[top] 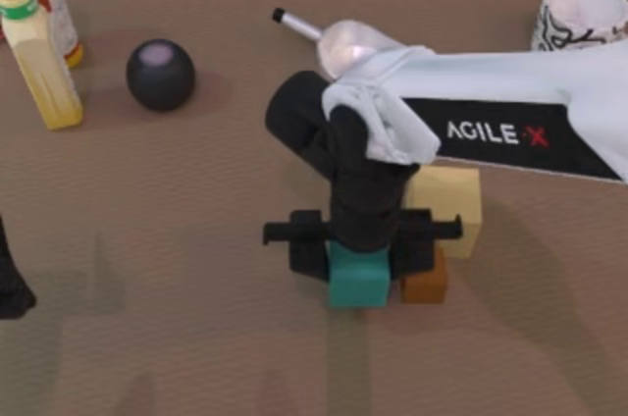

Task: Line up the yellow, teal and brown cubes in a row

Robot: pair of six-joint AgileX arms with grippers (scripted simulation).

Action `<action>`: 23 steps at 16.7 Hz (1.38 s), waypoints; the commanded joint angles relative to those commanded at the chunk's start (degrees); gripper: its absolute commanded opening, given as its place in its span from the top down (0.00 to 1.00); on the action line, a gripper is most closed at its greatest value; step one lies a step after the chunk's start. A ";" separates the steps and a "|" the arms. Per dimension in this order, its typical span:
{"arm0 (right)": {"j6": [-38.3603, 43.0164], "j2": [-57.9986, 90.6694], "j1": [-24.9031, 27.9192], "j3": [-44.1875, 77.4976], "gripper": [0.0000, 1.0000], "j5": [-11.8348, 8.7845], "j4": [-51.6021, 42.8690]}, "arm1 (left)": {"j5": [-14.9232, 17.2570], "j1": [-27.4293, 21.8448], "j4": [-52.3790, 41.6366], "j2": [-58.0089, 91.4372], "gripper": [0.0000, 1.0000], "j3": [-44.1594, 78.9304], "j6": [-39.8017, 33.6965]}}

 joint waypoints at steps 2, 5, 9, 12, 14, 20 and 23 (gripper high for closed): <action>0.01 0.16 0.03 -0.25 1.00 0.01 0.31 | 0.00 0.00 0.00 0.00 0.00 0.00 0.00; 0.01 0.16 0.03 -0.25 0.92 0.01 0.31 | 0.00 0.00 0.00 0.00 0.00 0.00 0.00; 0.01 0.16 0.03 -0.25 0.62 0.01 0.31 | 0.00 0.00 0.00 0.00 0.00 0.00 0.00; 0.01 0.16 0.03 -0.25 0.40 0.01 0.31 | 0.00 0.00 0.00 0.00 0.00 0.00 0.00; 0.01 0.16 0.03 -0.25 0.25 0.01 0.31 | 0.00 0.00 0.00 0.00 0.00 0.00 0.00; 0.01 0.16 0.03 -0.25 0.00 0.01 0.31 | 0.00 0.00 0.00 0.00 0.00 0.00 0.00; 0.01 0.16 0.03 -0.25 0.00 0.01 0.31 | 0.00 0.00 0.00 0.00 0.00 0.00 0.00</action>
